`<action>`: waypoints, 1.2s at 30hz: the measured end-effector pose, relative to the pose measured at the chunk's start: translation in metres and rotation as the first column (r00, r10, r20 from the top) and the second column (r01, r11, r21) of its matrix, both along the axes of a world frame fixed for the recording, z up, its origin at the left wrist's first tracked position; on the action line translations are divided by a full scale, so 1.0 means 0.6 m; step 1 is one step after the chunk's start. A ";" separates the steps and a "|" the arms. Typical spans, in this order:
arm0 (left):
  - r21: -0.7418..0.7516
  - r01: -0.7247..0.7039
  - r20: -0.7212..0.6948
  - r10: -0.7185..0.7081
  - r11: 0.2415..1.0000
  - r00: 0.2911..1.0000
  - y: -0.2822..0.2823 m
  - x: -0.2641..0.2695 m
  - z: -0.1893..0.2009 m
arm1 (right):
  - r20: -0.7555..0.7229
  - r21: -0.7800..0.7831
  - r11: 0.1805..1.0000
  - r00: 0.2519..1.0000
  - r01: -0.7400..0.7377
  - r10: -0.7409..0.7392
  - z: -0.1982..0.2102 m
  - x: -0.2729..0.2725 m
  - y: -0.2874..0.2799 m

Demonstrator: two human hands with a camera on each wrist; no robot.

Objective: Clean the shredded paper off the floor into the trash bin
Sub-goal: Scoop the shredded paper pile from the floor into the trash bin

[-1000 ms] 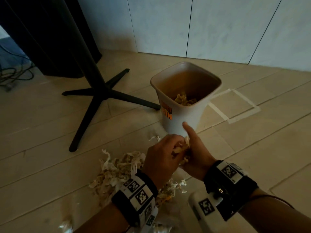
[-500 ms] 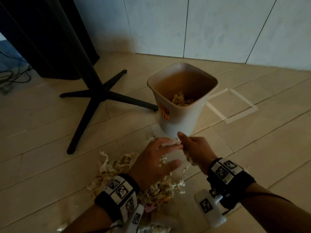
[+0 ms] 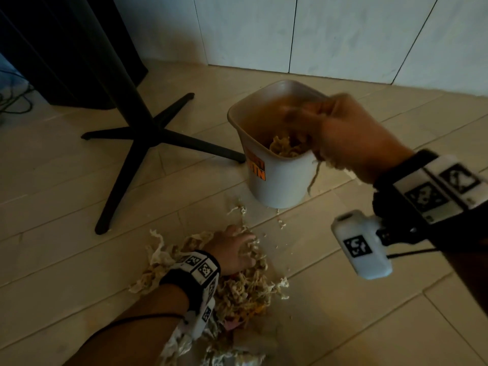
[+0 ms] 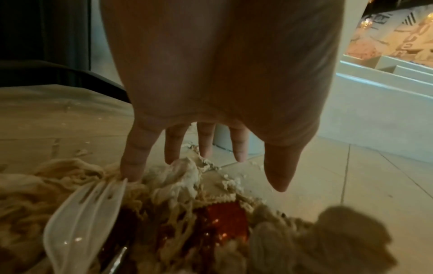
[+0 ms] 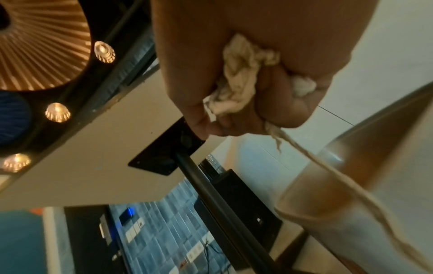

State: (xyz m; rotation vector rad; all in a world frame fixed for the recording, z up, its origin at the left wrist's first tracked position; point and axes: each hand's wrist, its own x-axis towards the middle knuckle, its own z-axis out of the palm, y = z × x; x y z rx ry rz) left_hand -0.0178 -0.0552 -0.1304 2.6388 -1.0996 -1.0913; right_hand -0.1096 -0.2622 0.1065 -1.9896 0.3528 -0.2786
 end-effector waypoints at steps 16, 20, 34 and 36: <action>-0.126 0.195 0.162 -0.174 0.973 0.971 -0.043 -0.070 -0.052 | -0.193 -0.398 0.915 0.981 -0.059 -0.021 -0.055 0.093 -0.058; -0.196 0.172 0.149 -0.144 0.966 0.978 -0.041 -0.063 -0.052 | -0.220 -0.431 0.897 0.976 -0.096 -0.001 -0.073 0.088 -0.054; -0.856 -0.263 -0.061 0.417 0.446 0.907 -0.037 -0.053 0.112 | 0.138 -0.131 0.982 0.983 0.139 -0.121 -0.137 -0.056 0.052; -0.898 -0.265 -0.094 0.436 0.351 0.895 -0.043 -0.060 0.147 | -0.040 0.150 0.974 0.986 0.169 -0.164 -0.161 -0.068 0.076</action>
